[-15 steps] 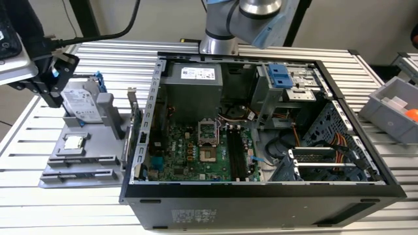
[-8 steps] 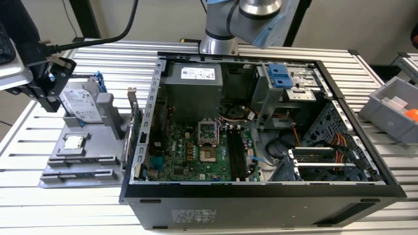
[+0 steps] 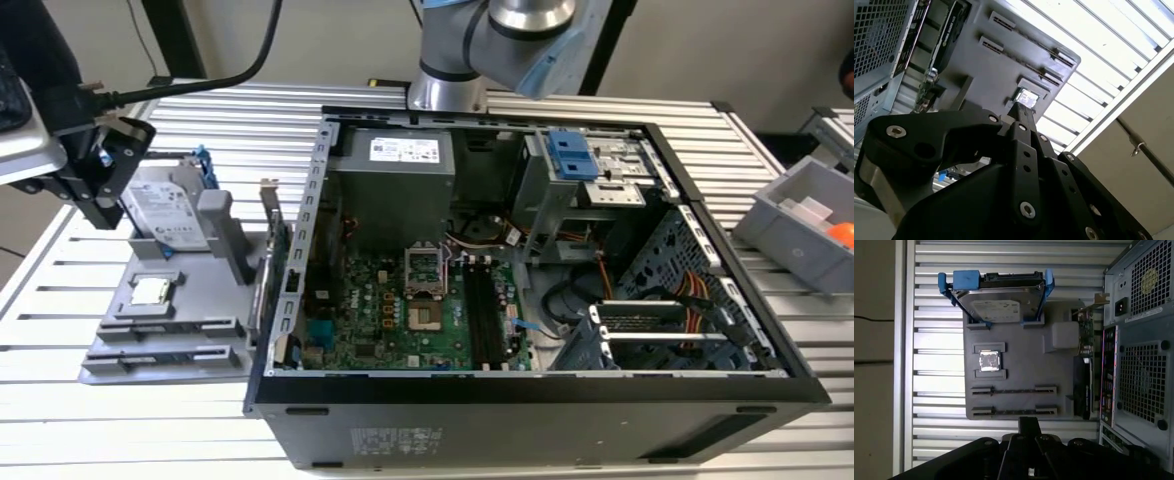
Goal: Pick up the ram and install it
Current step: 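Reach for the ram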
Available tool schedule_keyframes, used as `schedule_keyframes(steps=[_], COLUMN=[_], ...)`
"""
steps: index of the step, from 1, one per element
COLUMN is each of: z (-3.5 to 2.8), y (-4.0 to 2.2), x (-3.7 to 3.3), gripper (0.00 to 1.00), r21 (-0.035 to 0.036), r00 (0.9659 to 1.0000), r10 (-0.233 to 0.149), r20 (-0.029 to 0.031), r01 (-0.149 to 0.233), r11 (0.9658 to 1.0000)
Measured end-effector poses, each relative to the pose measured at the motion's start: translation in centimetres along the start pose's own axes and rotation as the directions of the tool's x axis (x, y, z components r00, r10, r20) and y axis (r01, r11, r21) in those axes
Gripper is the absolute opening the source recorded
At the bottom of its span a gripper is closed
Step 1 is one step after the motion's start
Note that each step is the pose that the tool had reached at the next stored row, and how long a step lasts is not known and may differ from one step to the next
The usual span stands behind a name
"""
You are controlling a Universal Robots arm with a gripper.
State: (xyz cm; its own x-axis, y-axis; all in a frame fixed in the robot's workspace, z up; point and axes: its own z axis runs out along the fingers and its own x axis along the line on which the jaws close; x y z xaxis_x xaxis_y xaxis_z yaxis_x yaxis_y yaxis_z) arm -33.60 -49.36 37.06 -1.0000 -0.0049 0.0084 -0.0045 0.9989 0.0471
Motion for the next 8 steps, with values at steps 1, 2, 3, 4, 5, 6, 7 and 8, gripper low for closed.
schedule_keyframes(steps=[1, 2, 3, 4, 5, 6, 7, 8], z=[0.0, 0.0, 0.0, 0.0, 0.0, 0.0, 0.0, 0.0], y=[0.0, 0.0, 0.0, 0.0, 0.0, 0.0, 0.0, 0.0], x=[0.0, 0.0, 0.0, 0.0, 0.0, 0.01, 0.01, 0.01], gripper=[0.0, 0.0, 0.0, 0.0, 0.0, 0.0, 0.0, 0.0], r21=[0.0, 0.0, 0.0, 0.0, 0.0, 0.0, 0.0, 0.0], r00=[1.0, 1.0, 1.0, 1.0, 1.0, 1.0, 1.0, 1.0], r10=[0.0, 0.0, 0.0, 0.0, 0.0, 0.0, 0.0, 0.0], r20=[0.0, 0.0, 0.0, 0.0, 0.0, 0.0, 0.0, 0.0], r01=[0.0, 0.0, 0.0, 0.0, 0.0, 0.0, 0.0, 0.0], r11=[1.0, 1.0, 1.0, 1.0, 1.0, 1.0, 1.0, 1.0])
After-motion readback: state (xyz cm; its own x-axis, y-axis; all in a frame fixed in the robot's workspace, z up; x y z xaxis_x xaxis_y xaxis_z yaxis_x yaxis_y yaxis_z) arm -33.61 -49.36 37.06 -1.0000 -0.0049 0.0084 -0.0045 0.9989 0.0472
